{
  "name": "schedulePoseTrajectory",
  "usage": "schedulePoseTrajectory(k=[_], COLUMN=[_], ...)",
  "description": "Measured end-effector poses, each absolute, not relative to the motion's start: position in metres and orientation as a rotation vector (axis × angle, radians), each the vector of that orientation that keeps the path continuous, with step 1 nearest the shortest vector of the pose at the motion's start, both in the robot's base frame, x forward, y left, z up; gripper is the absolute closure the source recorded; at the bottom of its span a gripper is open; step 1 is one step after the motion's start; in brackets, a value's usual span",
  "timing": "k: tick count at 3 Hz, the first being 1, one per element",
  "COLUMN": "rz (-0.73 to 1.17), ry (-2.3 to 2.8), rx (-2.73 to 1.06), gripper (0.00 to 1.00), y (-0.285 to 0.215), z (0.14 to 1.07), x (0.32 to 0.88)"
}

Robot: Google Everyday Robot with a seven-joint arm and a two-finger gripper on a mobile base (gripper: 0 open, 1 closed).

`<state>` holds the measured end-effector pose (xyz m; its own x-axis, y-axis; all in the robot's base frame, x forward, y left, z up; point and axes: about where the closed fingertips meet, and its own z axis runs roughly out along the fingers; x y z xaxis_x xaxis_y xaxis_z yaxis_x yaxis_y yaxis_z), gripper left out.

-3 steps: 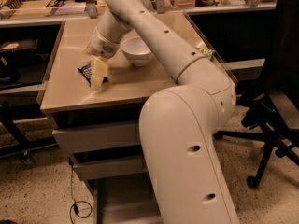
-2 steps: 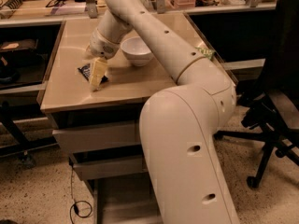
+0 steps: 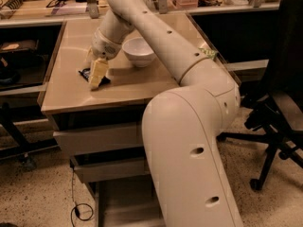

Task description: Place rxbar blueberry into bottom drawer

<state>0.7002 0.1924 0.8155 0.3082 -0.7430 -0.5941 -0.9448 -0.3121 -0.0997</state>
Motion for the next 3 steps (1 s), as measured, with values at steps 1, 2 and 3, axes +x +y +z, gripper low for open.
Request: schedulePoseTrajectory(k=[1,2,3], rz=[0.627,0.627,0.627], ry=[1.499,1.499,1.499], rx=[-2.148,-2.148,-2.148], gripper=[0.87,1.0,1.0], y=[0.1924,0.1926,0.1925], z=[0.8155,0.8156,0.8183], x=[0.7002,0.7002,0.7002])
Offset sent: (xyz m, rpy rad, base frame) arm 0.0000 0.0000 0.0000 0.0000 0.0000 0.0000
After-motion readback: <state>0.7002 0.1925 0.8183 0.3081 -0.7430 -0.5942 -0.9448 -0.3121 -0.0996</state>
